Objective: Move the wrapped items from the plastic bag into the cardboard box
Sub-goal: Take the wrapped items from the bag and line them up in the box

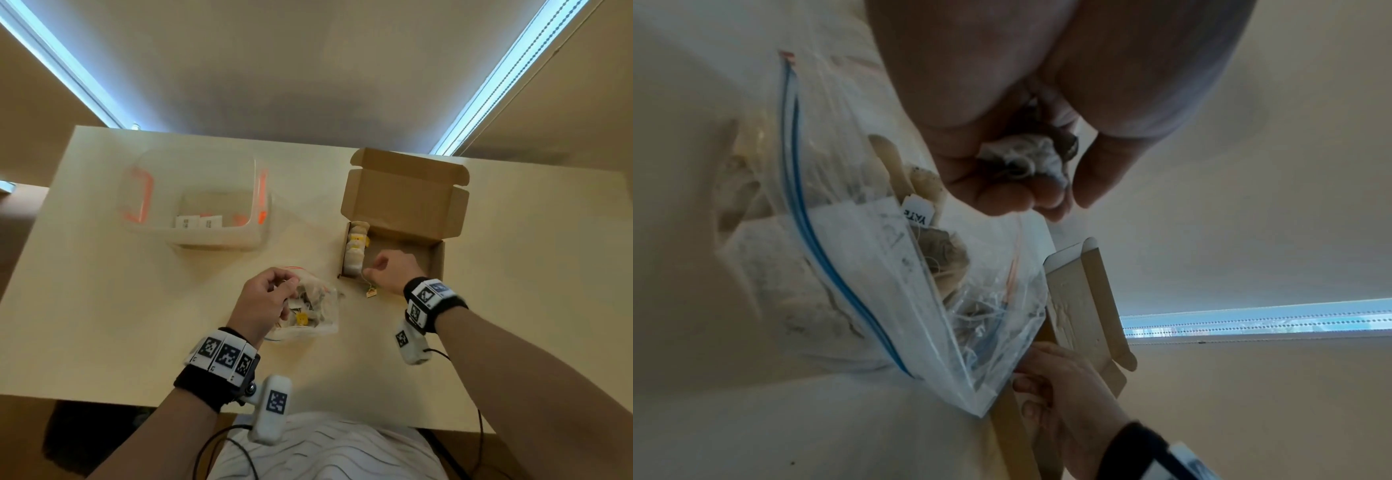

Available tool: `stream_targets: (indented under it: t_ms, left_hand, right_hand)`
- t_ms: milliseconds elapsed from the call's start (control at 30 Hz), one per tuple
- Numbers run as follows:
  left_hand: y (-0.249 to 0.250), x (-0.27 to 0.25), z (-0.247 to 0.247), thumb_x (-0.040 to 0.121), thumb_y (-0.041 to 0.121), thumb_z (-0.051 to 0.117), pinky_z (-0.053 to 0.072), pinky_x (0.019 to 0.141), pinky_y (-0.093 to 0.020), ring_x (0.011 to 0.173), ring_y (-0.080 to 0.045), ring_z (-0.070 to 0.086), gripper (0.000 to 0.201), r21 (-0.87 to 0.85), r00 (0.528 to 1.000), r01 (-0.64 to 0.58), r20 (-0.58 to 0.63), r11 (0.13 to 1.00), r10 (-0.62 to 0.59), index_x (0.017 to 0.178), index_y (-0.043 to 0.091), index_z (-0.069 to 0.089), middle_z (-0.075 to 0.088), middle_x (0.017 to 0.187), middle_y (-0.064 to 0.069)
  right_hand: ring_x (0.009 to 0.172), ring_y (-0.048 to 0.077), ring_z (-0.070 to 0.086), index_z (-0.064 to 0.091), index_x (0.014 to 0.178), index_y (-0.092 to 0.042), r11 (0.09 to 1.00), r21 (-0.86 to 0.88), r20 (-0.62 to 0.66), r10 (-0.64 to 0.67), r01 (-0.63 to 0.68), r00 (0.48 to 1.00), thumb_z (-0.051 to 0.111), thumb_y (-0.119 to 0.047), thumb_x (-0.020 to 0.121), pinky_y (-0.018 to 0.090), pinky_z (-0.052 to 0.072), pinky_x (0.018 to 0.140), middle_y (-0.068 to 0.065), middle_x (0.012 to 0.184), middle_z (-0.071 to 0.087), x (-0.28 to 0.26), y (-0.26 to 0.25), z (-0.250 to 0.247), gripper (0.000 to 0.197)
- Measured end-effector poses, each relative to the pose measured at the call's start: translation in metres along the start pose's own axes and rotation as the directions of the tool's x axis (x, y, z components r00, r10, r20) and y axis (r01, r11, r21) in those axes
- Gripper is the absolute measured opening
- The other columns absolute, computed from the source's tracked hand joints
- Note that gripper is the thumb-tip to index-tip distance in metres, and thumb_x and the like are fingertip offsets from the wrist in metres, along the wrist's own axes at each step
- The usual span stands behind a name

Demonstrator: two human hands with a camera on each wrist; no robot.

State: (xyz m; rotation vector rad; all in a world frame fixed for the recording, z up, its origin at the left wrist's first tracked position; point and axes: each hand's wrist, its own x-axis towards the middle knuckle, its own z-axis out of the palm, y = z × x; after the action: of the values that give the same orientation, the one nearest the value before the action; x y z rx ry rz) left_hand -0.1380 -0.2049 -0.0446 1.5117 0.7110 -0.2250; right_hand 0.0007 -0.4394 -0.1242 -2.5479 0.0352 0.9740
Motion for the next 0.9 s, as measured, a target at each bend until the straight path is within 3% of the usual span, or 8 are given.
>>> stream_targets:
  t_ms: [67,300,433,567,633,700,800,900]
  left_hand:
    - [0.002,0.001,0.003,0.094,0.008,0.061,0.043,0.049,-0.031,0.046,-0.016,0.045,0.008,0.009,1.0,-0.001,0.012,1.0,0.001,0.089,0.006,0.066,0.06,0.072,-0.009]
    - [0.004,-0.001,0.003,0.094,0.009,0.062,0.043,0.05,-0.031,0.048,-0.016,0.046,0.007,0.007,1.0,-0.022,0.009,1.0,0.022,0.089,0.008,0.067,0.061,0.073,-0.01]
    - [0.0,0.0,0.0,0.094,0.01,0.062,0.044,0.051,-0.032,0.048,-0.017,0.046,0.008,0.004,1.0,-0.023,-0.006,1.0,0.023,0.091,0.004,0.066,0.061,0.074,-0.011]
    - [0.004,-0.002,0.004,0.091,0.01,0.065,0.045,0.053,-0.032,0.049,-0.015,0.049,0.006,0.066,0.998,-0.063,-0.021,0.996,0.064,0.087,0.011,0.069,0.061,0.07,0.003]
    - [0.009,-0.001,0.009,0.09,0.014,0.068,0.047,0.06,-0.028,0.058,-0.011,0.054,0.005,0.152,0.992,-0.115,-0.027,0.982,0.12,0.09,0.018,0.07,0.064,0.079,0.007]
    - [0.015,0.001,0.015,0.087,0.022,0.071,0.047,0.079,-0.023,0.085,-0.007,0.062,0.018,0.298,0.981,-0.185,0.009,0.936,0.191,0.105,0.024,0.071,0.067,0.098,0.01]
    - [0.029,0.004,0.034,0.085,0.031,0.074,0.037,0.099,-0.018,0.115,-0.003,0.052,0.046,0.435,0.948,-0.318,0.133,0.843,0.289,0.129,0.023,0.063,0.058,0.123,0.01]
    - [0.042,0.01,0.053,0.085,0.038,0.073,0.043,0.096,-0.025,0.106,-0.005,0.056,0.042,0.453,0.924,-0.376,0.249,0.808,0.29,0.122,0.021,0.067,0.064,0.117,0.005]
  right_hand:
    - [0.098,0.017,0.06,0.067,0.108,-0.027,0.999,0.047,-0.026,0.005,-0.004,1.0,0.072,-0.049,0.081,0.031,0.052,0.085,-0.001,0.11,0.065,0.004,-0.007,0.003,0.035]
    - [0.088,0.013,0.055,0.069,0.092,-0.025,0.984,0.178,-0.165,0.002,0.028,0.986,0.075,-0.03,0.086,0.023,0.042,0.075,-0.002,0.102,0.067,0.008,-0.021,0.01,0.011]
    - [0.094,0.014,0.059,0.067,0.088,-0.027,0.972,0.221,-0.142,-0.045,0.076,0.989,0.073,-0.028,0.087,0.024,0.041,0.078,-0.005,0.1,0.066,0.006,-0.021,0.01,0.006]
    - [0.097,0.014,0.06,0.065,0.088,-0.024,0.962,0.231,-0.096,-0.124,0.144,0.988,0.072,-0.025,0.087,0.024,0.041,0.078,-0.006,0.098,0.066,-0.004,-0.022,0.001,0.007]
    - [0.094,0.012,0.062,0.063,0.086,-0.022,0.945,0.262,-0.067,-0.185,0.196,0.981,0.072,-0.022,0.086,0.024,0.044,0.078,-0.007,0.094,0.067,-0.014,-0.023,-0.009,0.009]
    - [0.092,0.013,0.065,0.065,0.089,-0.017,0.915,0.318,-0.024,-0.254,0.248,0.967,0.072,-0.019,0.086,0.023,0.049,0.078,-0.003,0.094,0.071,-0.03,-0.026,-0.022,0.008]
    - [0.086,0.016,0.069,0.064,0.097,-0.004,0.819,0.476,0.058,-0.392,0.32,0.918,0.072,-0.011,0.087,0.029,0.055,0.081,0.009,0.094,0.074,-0.058,-0.028,-0.042,0.014]
    - [0.08,0.011,0.068,0.062,0.099,0.003,0.737,0.586,0.108,-0.482,0.336,0.87,0.07,-0.005,0.088,0.024,0.053,0.074,0.007,0.088,0.072,-0.081,-0.031,-0.056,0.015]
